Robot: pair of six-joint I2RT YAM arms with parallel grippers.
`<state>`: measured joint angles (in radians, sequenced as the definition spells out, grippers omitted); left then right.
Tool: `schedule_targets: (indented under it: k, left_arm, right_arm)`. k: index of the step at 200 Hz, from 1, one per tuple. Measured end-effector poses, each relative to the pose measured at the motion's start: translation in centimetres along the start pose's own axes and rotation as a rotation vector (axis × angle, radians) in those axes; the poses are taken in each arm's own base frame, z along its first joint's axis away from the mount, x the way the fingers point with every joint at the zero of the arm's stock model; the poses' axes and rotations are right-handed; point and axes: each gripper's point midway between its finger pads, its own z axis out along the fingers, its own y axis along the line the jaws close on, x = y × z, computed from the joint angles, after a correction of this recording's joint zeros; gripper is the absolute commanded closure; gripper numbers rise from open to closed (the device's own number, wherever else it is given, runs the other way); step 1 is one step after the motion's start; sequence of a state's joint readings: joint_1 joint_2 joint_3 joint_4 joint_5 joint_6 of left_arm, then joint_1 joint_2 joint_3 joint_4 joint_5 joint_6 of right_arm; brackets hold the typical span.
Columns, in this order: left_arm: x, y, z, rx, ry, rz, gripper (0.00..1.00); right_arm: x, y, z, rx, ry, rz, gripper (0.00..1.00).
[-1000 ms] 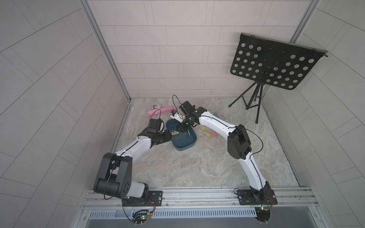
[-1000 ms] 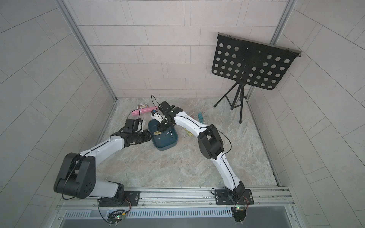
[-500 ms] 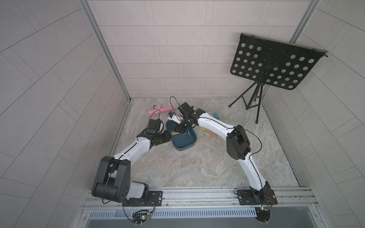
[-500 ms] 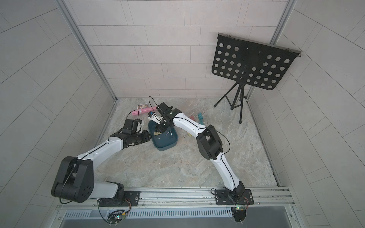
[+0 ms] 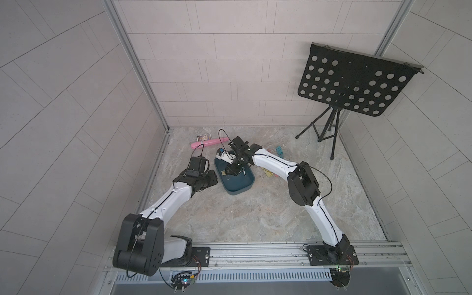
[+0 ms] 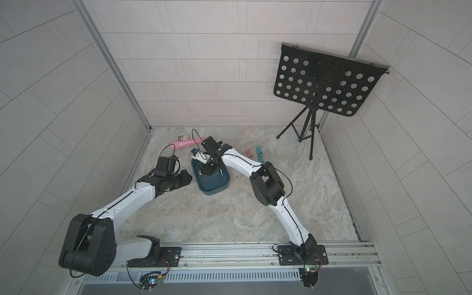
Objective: Take out the binder clips from the storage box
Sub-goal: Pick up the binder clip from the storage box.
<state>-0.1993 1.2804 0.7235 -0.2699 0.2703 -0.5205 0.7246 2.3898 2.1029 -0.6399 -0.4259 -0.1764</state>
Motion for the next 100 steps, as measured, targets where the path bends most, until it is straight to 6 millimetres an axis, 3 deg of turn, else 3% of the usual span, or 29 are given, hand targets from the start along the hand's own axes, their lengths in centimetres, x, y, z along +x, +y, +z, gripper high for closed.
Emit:
schedule_targets:
  k: [73,100]
  left_arm:
    - [0.2,0.2,-0.4,-0.008,-0.003,-0.004,0.71]
    - [0.2,0.2,-0.5,-0.006,-0.003,-0.004,0.71]
  right_arm:
    - [0.3,0.3,1.3,-0.006,0.006,-0.006,0.65]
    - [0.5,0.1,1.7,-0.003,0.009,-0.007,0.73]
